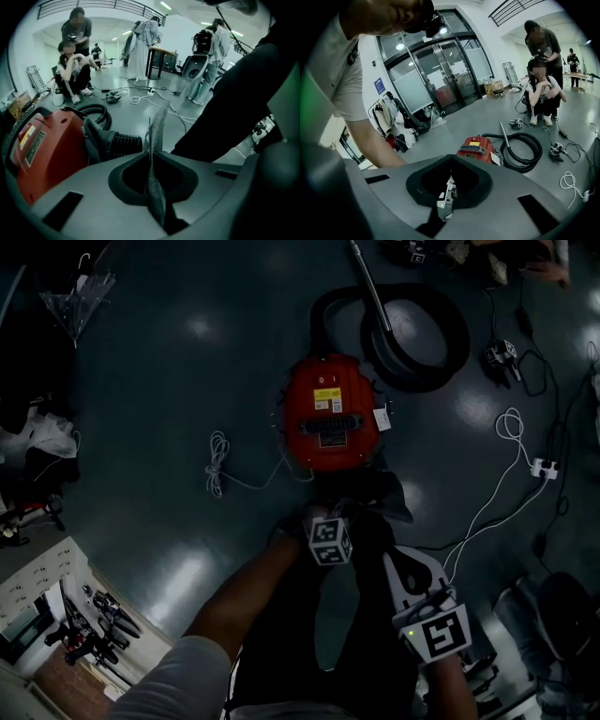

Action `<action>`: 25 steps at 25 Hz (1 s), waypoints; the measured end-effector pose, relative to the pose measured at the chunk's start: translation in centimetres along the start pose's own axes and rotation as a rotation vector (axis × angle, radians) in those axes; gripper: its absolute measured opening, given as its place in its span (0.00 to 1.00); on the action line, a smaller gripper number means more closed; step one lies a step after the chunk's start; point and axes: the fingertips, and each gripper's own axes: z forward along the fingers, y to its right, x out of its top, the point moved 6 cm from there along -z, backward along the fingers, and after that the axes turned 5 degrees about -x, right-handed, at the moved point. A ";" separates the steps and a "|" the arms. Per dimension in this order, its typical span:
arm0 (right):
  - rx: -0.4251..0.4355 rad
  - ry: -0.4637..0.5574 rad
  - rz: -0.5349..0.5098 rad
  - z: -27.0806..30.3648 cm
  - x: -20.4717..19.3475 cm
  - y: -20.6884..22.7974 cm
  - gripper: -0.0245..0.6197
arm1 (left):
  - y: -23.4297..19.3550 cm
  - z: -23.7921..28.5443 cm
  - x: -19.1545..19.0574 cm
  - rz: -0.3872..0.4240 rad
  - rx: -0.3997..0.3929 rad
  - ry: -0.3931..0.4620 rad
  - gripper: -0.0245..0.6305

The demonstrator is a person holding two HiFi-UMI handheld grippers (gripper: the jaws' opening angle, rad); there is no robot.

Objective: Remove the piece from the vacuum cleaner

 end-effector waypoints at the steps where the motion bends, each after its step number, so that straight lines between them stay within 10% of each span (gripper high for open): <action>1: -0.001 -0.002 0.001 -0.1 -0.1 -0.1 0.06 | 0.6 0.1 0.0 0.010 -0.011 0.000 0.08; 25: -0.043 0.141 -0.007 -15.4 10.7 -10.5 0.06 | 12.7 -28.2 11.4 -0.054 -0.009 0.100 0.08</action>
